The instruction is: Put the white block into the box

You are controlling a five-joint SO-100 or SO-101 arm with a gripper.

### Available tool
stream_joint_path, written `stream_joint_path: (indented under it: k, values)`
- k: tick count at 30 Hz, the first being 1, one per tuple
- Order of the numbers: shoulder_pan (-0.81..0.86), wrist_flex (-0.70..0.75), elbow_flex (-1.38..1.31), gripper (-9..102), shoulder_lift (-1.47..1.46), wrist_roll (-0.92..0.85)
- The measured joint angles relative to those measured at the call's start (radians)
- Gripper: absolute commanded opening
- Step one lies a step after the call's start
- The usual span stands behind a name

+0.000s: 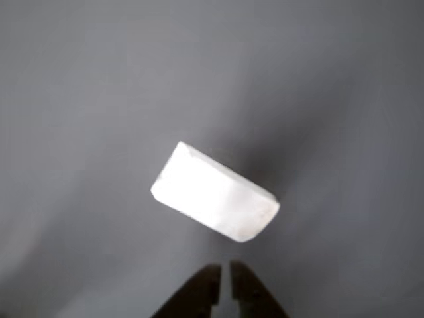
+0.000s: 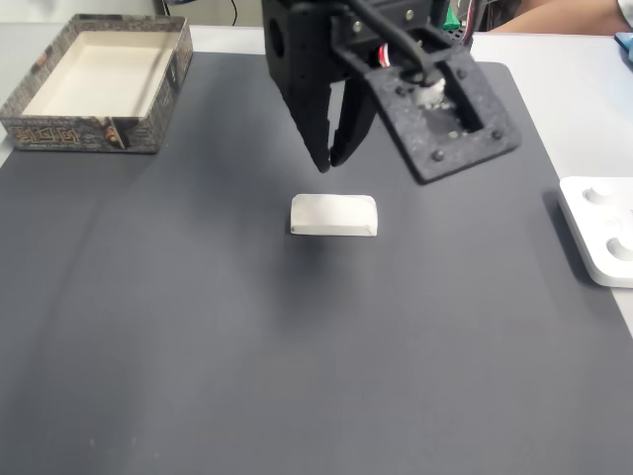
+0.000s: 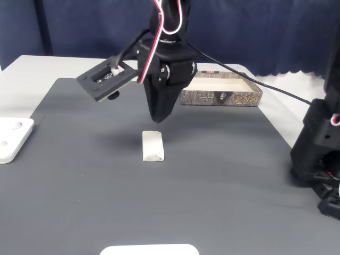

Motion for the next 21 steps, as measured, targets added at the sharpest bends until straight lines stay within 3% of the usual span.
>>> stream_joint_path:
  k: [9, 21]
  values:
    - [0.006, 0.000, 0.000, -1, 0.000, 0.360]
    - [0.011, 0.000, -0.026, -1, 0.000, 0.420]
